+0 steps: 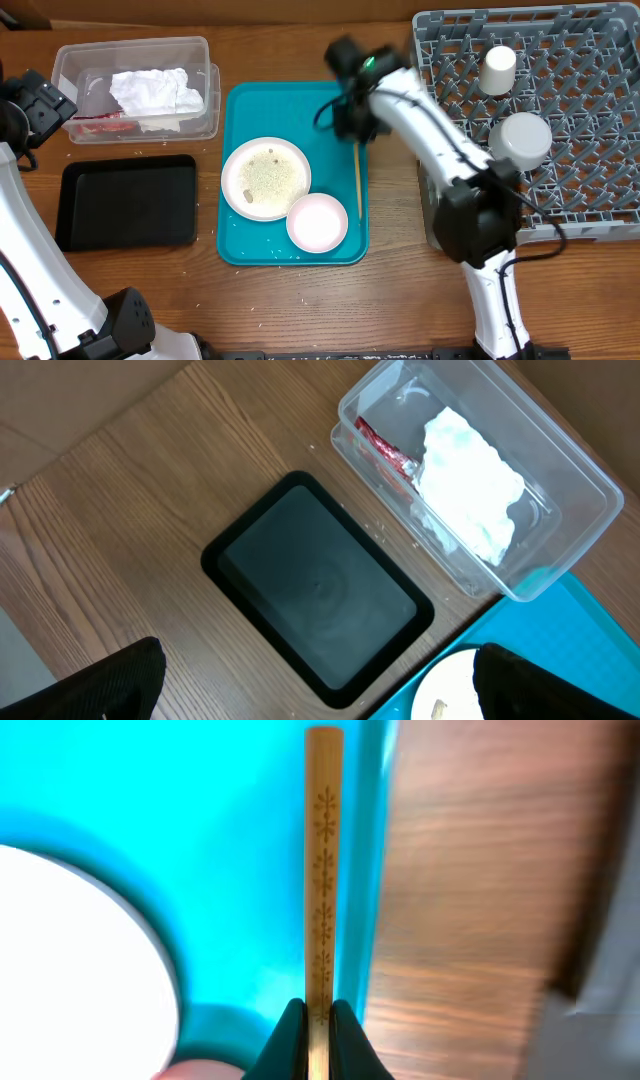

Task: Sort waste into correct bins and load items into the dishwasher
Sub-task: 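Return the right gripper to the tray and grasp the second chopstick, then carry the chopstick right and drop it into the dish rack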

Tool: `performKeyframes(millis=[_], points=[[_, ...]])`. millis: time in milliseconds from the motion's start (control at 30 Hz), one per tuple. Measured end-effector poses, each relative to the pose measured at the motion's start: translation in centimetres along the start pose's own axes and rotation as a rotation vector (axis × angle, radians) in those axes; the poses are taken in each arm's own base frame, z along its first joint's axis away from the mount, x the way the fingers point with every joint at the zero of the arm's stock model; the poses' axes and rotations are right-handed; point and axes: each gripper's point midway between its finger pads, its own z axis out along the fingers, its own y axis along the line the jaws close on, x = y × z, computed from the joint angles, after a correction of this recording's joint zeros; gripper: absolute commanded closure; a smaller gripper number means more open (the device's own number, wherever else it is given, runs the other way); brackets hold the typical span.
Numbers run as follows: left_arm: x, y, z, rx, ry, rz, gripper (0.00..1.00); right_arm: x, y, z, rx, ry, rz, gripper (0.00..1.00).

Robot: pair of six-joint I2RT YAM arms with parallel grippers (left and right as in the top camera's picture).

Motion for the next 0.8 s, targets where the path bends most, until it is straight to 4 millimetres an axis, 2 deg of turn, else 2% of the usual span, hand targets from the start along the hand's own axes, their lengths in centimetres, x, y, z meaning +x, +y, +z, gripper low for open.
performKeyframes(millis=[67, 133, 200, 267, 400, 533, 667, 733, 767, 800], points=[[0.0, 0.0, 0.0, 0.0, 0.0, 0.0, 0.0, -2.0, -1.3, -3.0, -0.016, -0.064, 0.0, 0.96], [0.0, 0.0, 0.0, 0.0, 0.0, 0.0, 0.0, -3.5, -3.6, -5.8, -0.019, -0.116, -0.007, 0.96], [0.0, 0.0, 0.0, 0.0, 0.0, 0.0, 0.0, -4.4, -6.3, -7.3, -0.007, -0.139, -0.012, 0.96], [0.0, 0.0, 0.0, 0.0, 0.0, 0.0, 0.0, -4.6, -8.8, -7.9, 0.009, -0.134, -0.019, 0.96], [0.0, 0.0, 0.0, 0.0, 0.0, 0.0, 0.0, -4.2, -13.9, -7.7, 0.037, -0.08, -0.028, 0.96], [0.0, 0.0, 0.0, 0.0, 0.0, 0.0, 0.0, -3.8, -16.3, -7.0, 0.017, -0.048, -0.034, 0.93], [0.0, 0.0, 0.0, 0.0, 0.0, 0.0, 0.0, -3.1, -17.1, -5.6, -0.004, 0.002, -0.034, 0.76], [0.0, 0.0, 0.0, 0.0, 0.0, 0.0, 0.0, -2.6, -17.0, -4.8, -0.013, 0.029, -0.034, 0.61], [0.0, 0.0, 0.0, 0.0, 0.0, 0.0, 0.0, -2.4, -16.9, -4.5, -0.019, 0.038, -0.037, 0.47], [0.0, 0.0, 0.0, 0.0, 0.0, 0.0, 0.0, -2.3, -16.7, -4.3, -0.031, 0.047, -0.022, 0.41]])
